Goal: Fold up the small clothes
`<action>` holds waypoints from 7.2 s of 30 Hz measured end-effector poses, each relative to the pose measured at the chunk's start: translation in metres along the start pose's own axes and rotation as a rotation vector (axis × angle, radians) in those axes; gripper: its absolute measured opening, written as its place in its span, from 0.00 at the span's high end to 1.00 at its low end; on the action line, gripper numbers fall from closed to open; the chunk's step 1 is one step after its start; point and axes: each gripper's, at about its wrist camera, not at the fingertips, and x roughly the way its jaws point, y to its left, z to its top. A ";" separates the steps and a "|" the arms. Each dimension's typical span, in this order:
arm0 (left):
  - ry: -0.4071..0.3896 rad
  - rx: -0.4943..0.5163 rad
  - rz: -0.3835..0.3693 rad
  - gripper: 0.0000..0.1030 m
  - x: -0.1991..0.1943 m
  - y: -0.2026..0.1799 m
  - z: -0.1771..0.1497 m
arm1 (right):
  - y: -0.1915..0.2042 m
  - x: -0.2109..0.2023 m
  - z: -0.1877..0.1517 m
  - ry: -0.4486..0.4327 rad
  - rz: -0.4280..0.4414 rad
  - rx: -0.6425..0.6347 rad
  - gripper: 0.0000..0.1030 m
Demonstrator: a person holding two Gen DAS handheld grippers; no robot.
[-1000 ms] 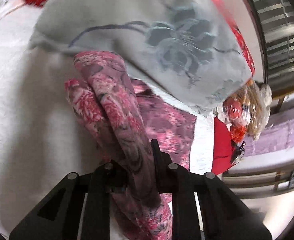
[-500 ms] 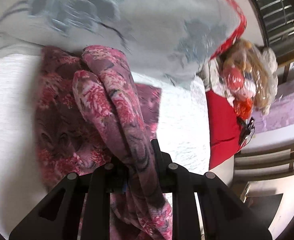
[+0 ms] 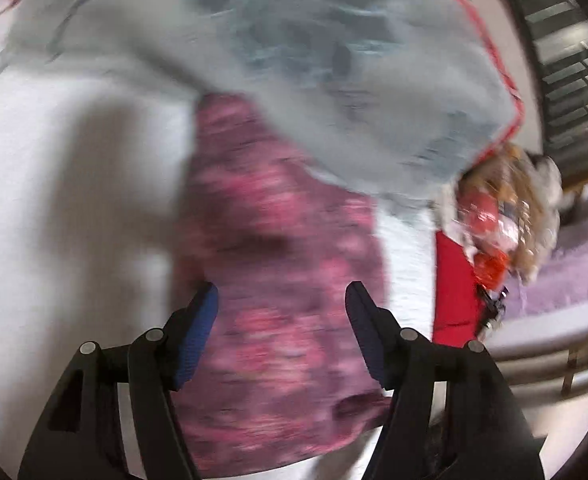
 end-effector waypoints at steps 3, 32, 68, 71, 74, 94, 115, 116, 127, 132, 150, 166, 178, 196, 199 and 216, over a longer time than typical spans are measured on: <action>0.053 -0.088 -0.036 0.37 0.011 0.035 -0.010 | 0.006 0.052 0.028 0.109 0.027 0.004 0.39; 0.095 0.156 0.046 0.37 0.007 0.040 -0.112 | -0.025 0.007 -0.013 0.232 0.011 -0.074 0.92; -0.108 0.217 0.263 0.30 0.032 0.015 -0.052 | 0.042 0.109 0.023 0.229 -0.131 -0.328 0.71; -0.119 0.257 0.266 0.31 0.015 0.000 -0.061 | 0.059 0.075 0.026 0.162 -0.071 -0.331 0.67; -0.134 0.266 0.267 0.31 0.011 -0.005 -0.069 | 0.056 0.054 0.014 0.157 -0.051 -0.355 0.65; -0.094 0.181 0.206 0.31 0.020 0.001 -0.030 | 0.025 0.127 0.062 0.240 -0.194 -0.149 0.50; -0.009 0.080 0.092 0.27 0.043 0.026 -0.017 | 0.019 0.132 0.038 0.290 -0.129 -0.247 0.55; -0.028 0.128 0.130 0.27 0.044 0.020 -0.022 | 0.019 0.127 0.040 0.274 -0.126 -0.234 0.54; 0.100 0.066 -0.052 0.24 0.049 0.023 -0.038 | -0.014 0.113 0.025 0.358 0.068 -0.036 0.33; 0.066 0.059 -0.045 0.31 0.041 0.015 -0.047 | -0.007 0.117 0.023 0.340 0.068 0.011 0.43; -0.222 0.320 0.179 0.97 -0.074 -0.043 -0.101 | 0.119 0.022 -0.002 0.170 -0.052 -0.368 0.78; -0.009 0.036 -0.004 0.54 -0.043 0.051 -0.075 | 0.031 0.106 0.039 0.366 -0.053 0.102 0.44; 0.047 -0.033 -0.082 0.42 0.019 0.047 -0.042 | 0.015 0.156 0.055 0.349 -0.121 -0.064 0.62; 0.027 0.041 -0.048 0.77 0.027 0.015 -0.050 | 0.036 0.115 0.023 0.350 0.038 -0.171 0.70; 0.004 0.060 -0.032 0.77 0.010 0.011 -0.058 | 0.051 0.100 0.018 0.324 0.019 -0.187 0.73; 0.063 -0.020 0.016 0.64 -0.049 0.104 -0.167 | 0.060 0.030 -0.096 0.429 0.043 -0.087 0.56</action>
